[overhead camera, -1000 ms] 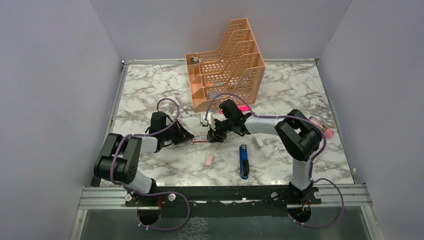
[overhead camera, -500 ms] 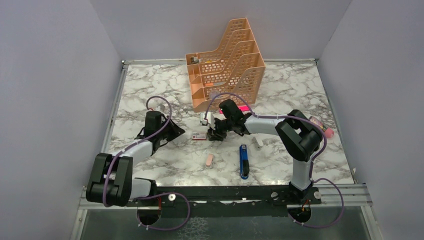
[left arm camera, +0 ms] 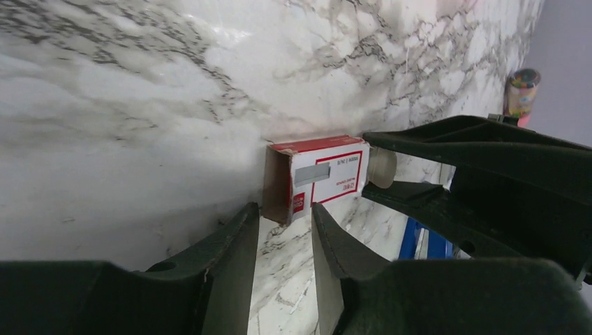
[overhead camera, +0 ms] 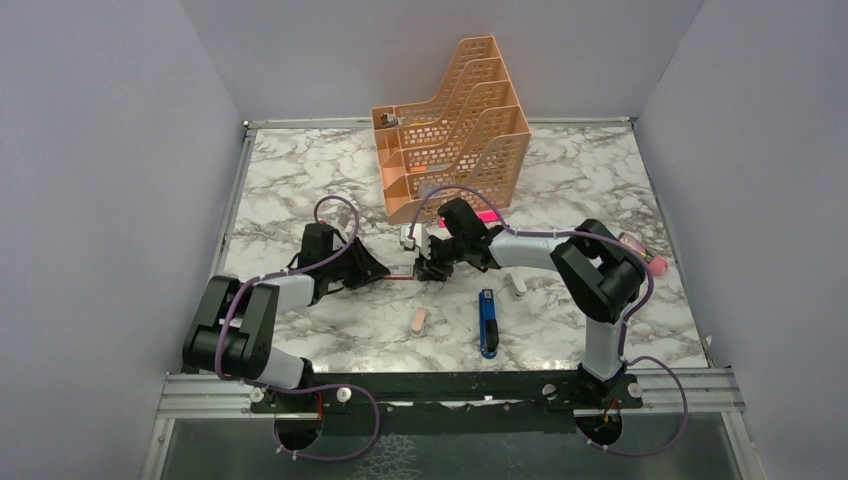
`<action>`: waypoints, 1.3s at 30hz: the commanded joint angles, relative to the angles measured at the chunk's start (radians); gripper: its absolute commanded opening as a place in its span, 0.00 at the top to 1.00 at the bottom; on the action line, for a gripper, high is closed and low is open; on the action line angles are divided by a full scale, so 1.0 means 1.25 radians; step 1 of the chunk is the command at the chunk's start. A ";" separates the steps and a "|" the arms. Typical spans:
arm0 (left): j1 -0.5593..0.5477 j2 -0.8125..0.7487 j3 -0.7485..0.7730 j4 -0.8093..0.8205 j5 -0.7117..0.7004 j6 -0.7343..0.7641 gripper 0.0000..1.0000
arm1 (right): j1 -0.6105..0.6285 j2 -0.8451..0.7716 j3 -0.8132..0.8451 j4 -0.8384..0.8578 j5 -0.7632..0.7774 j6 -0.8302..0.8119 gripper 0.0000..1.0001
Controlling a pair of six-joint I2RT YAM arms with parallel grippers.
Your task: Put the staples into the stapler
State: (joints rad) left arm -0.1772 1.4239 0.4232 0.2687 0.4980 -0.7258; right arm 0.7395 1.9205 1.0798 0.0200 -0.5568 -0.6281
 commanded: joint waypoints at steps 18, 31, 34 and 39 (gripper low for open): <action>-0.027 0.044 0.027 0.073 0.058 -0.002 0.91 | -0.004 0.006 0.006 -0.009 0.017 -0.007 0.63; -0.038 0.057 0.013 0.098 0.045 -0.002 1.00 | -0.004 0.005 0.006 -0.009 0.019 -0.005 0.60; -0.037 0.036 0.005 0.091 0.009 0.002 1.00 | -0.004 0.003 0.004 -0.012 0.020 -0.006 0.66; -0.028 -0.029 0.009 0.006 -0.086 0.026 1.00 | -0.004 -0.005 0.000 -0.015 0.036 -0.014 0.72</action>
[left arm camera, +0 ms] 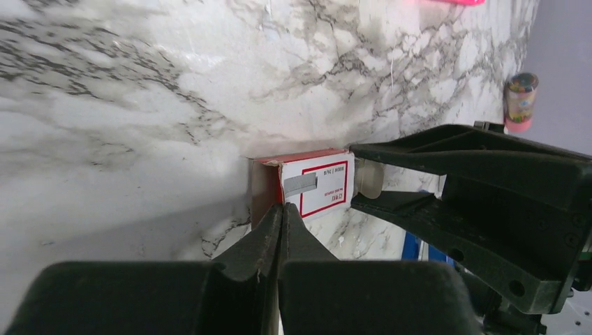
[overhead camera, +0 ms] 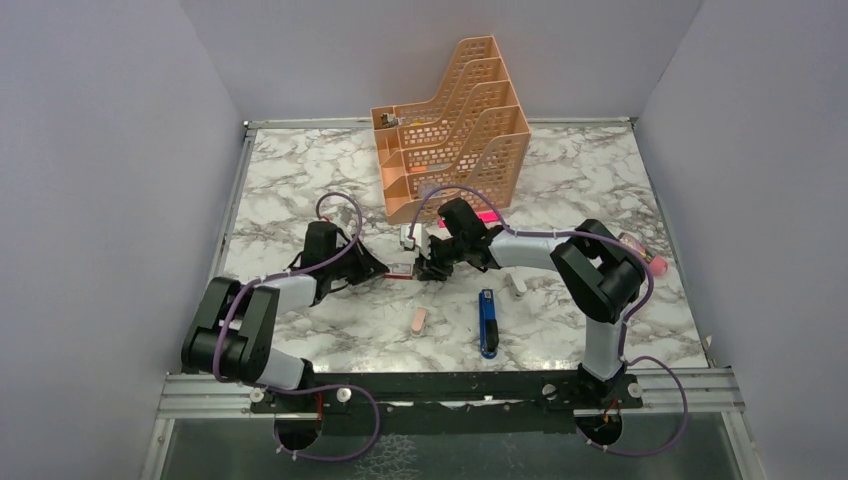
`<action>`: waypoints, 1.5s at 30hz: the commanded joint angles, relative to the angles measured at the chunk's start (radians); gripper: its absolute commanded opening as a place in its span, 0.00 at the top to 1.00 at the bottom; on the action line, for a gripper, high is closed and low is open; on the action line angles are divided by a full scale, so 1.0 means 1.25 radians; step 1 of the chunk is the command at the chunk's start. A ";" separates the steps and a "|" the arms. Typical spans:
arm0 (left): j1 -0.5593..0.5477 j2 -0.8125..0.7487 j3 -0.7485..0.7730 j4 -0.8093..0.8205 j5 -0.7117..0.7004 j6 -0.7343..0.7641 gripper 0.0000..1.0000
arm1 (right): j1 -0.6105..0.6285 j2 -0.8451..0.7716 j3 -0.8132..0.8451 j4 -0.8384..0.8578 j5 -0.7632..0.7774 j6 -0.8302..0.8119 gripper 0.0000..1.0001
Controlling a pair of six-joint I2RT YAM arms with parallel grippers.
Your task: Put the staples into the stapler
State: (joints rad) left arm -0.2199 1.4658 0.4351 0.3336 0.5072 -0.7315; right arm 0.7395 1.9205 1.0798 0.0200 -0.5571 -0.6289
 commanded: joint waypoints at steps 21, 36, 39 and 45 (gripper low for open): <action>0.058 -0.212 0.023 -0.263 -0.338 0.037 0.96 | -0.020 -0.014 0.020 -0.015 0.130 0.074 0.50; 0.058 -0.361 0.111 -0.423 -0.311 0.079 0.47 | -0.027 -0.284 -0.037 0.057 0.380 0.442 0.26; 0.058 -0.397 0.120 -0.438 -0.283 0.098 0.41 | -0.026 -0.351 -0.034 -0.051 0.431 0.564 0.26; 0.058 -0.462 0.129 -0.469 -0.232 0.136 0.15 | -0.027 -0.499 -0.074 -0.326 0.627 0.771 0.28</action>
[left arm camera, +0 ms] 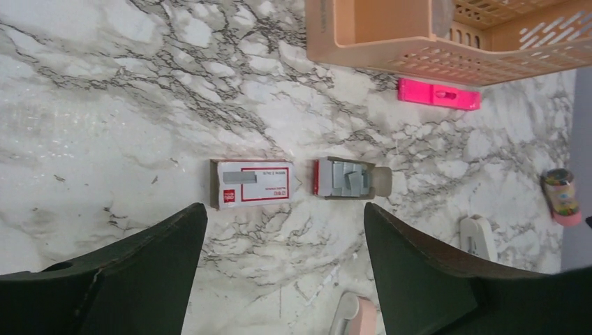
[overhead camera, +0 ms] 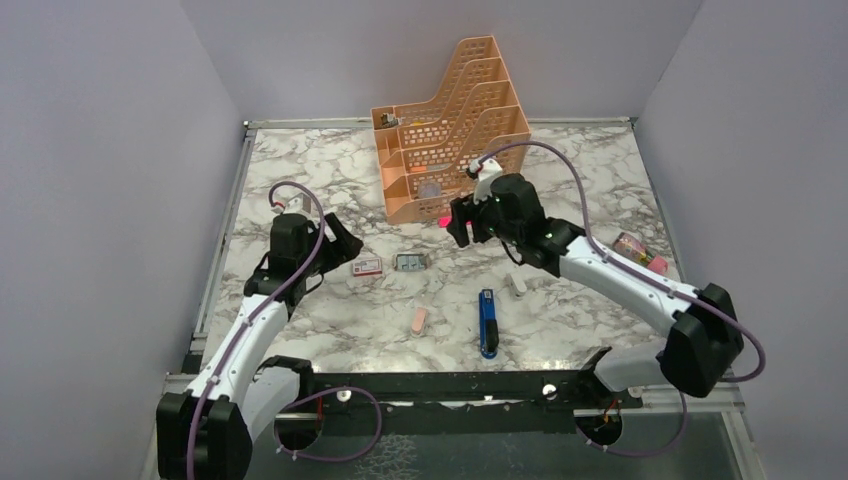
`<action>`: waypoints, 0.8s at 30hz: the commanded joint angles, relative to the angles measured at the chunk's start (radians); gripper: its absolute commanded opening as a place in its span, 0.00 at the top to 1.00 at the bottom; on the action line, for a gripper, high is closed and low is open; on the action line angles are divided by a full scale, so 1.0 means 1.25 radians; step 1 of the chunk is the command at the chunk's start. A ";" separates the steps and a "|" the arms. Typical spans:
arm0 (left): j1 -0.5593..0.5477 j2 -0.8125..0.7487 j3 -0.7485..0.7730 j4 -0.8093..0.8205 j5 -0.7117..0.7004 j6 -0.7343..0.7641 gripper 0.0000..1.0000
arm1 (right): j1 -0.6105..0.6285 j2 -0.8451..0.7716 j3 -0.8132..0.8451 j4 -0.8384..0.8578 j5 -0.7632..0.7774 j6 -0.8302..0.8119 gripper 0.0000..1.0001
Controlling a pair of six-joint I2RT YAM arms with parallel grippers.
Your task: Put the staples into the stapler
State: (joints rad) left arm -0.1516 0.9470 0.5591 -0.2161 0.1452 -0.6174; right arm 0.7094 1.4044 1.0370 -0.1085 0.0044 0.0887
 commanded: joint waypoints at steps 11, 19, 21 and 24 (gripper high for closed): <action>0.003 -0.111 0.020 -0.025 0.128 0.066 0.01 | -0.003 -0.235 -0.154 -0.511 0.124 0.442 0.32; 0.002 -0.095 -0.019 0.040 0.218 0.040 0.02 | 0.095 -0.271 -0.185 -0.566 0.120 0.508 0.30; 0.002 -0.089 -0.021 0.040 0.227 0.039 0.03 | 0.138 -0.255 -0.190 -0.576 0.132 0.562 0.30; 0.001 -0.086 -0.027 0.044 0.227 0.034 0.04 | 0.203 -0.228 -0.205 -0.621 0.184 0.684 0.33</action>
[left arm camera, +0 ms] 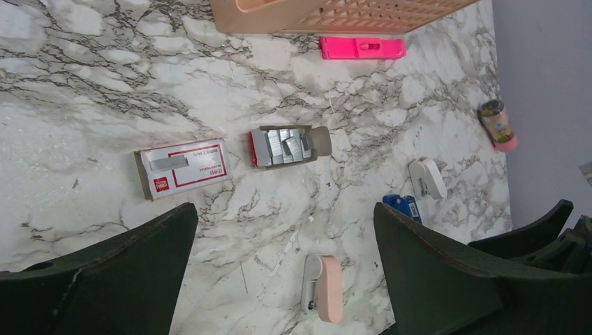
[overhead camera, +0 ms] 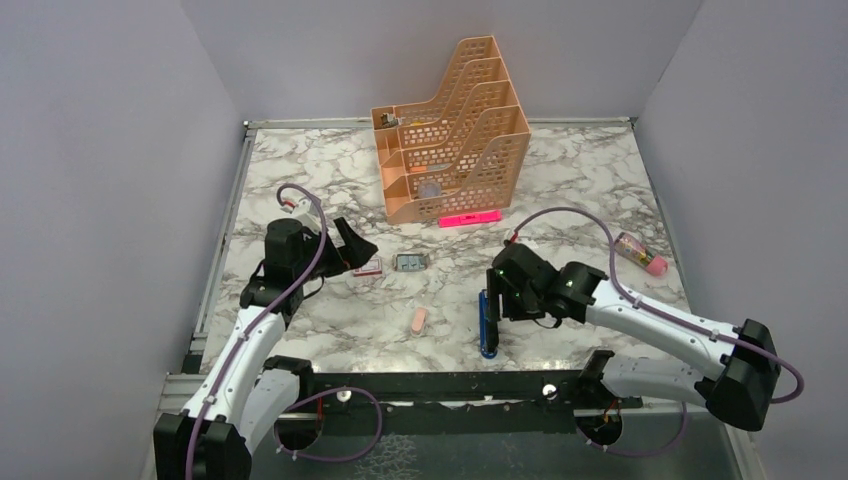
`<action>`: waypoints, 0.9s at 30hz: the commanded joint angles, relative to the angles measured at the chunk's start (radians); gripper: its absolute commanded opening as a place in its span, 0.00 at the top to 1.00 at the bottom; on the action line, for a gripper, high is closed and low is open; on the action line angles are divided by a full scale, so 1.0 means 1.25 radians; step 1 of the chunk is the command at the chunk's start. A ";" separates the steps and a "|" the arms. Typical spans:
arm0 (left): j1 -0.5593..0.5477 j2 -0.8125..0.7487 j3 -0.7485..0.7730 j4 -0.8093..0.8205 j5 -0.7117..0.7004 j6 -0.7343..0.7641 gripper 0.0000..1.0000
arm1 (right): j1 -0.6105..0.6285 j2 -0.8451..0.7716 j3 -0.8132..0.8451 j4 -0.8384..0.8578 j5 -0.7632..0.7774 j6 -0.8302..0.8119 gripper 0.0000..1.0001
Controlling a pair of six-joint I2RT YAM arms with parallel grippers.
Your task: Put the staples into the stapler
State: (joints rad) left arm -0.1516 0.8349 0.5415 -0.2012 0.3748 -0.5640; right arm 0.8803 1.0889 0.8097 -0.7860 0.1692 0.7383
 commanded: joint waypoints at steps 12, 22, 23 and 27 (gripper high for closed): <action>0.000 0.041 -0.022 0.057 0.052 -0.020 0.07 | 0.213 0.115 -0.050 -0.009 0.070 0.271 0.40; -0.050 0.059 -0.022 0.064 0.060 -0.022 0.10 | 0.216 0.091 -0.060 0.022 0.101 0.279 0.70; -0.059 0.064 -0.021 0.064 0.059 -0.022 0.10 | 0.216 0.085 -0.063 0.027 0.101 0.279 0.74; -0.133 0.090 -0.020 0.086 0.046 -0.037 0.10 | 0.215 0.062 -0.072 0.061 0.115 0.267 0.78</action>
State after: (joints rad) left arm -0.2390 0.9195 0.5148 -0.1467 0.4232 -0.5884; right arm 1.1446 1.2083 0.7277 -0.7837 0.2493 1.0721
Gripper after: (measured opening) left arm 0.898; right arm 0.369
